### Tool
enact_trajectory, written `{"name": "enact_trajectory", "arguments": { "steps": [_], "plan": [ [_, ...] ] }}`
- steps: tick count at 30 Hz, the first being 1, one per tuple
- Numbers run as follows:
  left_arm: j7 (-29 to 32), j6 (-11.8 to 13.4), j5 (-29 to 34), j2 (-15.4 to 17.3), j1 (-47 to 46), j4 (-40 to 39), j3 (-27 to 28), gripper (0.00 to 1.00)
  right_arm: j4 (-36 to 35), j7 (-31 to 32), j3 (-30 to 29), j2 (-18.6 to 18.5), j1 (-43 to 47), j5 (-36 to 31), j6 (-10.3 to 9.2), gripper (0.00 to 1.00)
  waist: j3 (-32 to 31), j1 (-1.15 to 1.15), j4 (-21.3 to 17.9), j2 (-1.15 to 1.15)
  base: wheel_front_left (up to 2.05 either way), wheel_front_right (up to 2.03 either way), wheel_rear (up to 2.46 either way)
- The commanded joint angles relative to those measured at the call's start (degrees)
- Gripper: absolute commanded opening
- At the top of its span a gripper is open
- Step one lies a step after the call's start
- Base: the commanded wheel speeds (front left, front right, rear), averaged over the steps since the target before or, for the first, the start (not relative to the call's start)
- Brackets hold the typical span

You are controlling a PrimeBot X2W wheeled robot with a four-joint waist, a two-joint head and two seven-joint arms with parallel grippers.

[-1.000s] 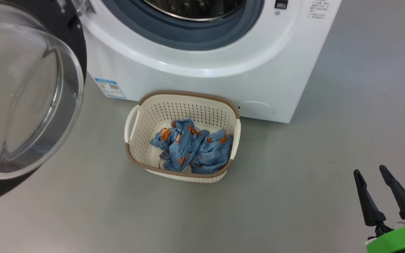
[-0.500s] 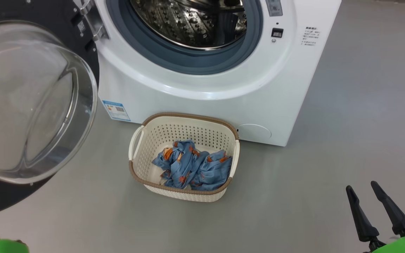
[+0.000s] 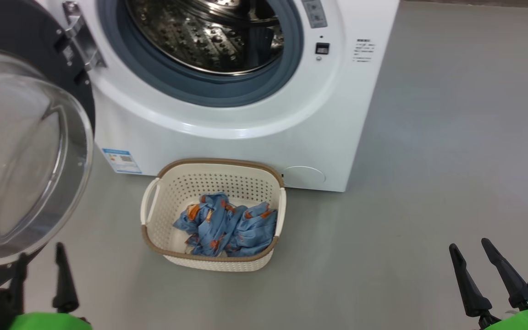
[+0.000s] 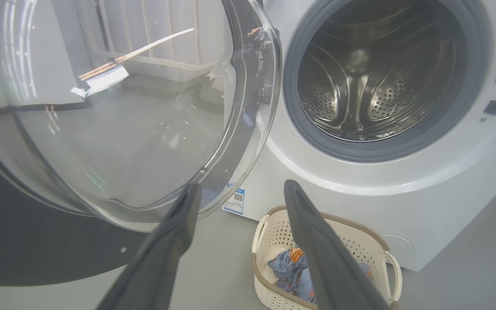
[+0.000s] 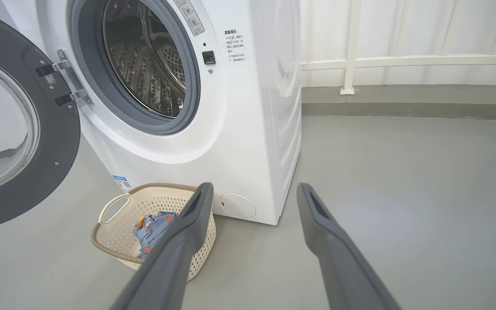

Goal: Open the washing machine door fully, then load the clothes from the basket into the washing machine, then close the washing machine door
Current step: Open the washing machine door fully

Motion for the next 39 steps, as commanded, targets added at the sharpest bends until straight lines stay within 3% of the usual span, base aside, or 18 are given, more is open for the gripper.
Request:
{"name": "enact_trajectory", "arguments": {
  "steps": [1, 21, 39],
  "plan": [
    [-0.36, -0.1, 0.11, 1.04, -1.44, -1.07, 0.7, 1.0, -1.31, -0.69, 0.93, -1.06, -0.2, -0.66, 0.14, 1.0, 0.02, 0.0, -1.55, 0.0, 0.0, 0.0, 0.0],
    [-0.37, -0.14, -2.83, 3.24, -2.56, -2.43, -9.11, 1.0, -1.43, -0.69, -0.57, -0.5, -1.03, -0.63, 0.14, 1.0, 1.3, 0.0, -9.37, 0.0, 0.0, 0.0, 0.0],
    [-0.37, -0.14, -4.91, 4.14, -3.61, -0.87, -10.77, 1.0, -1.61, -0.69, -1.17, -0.29, -1.45, -0.78, 0.14, 1.0, 1.81, 0.0, -10.49, 0.0, 0.0, 0.0, 0.0]
  ]
}}
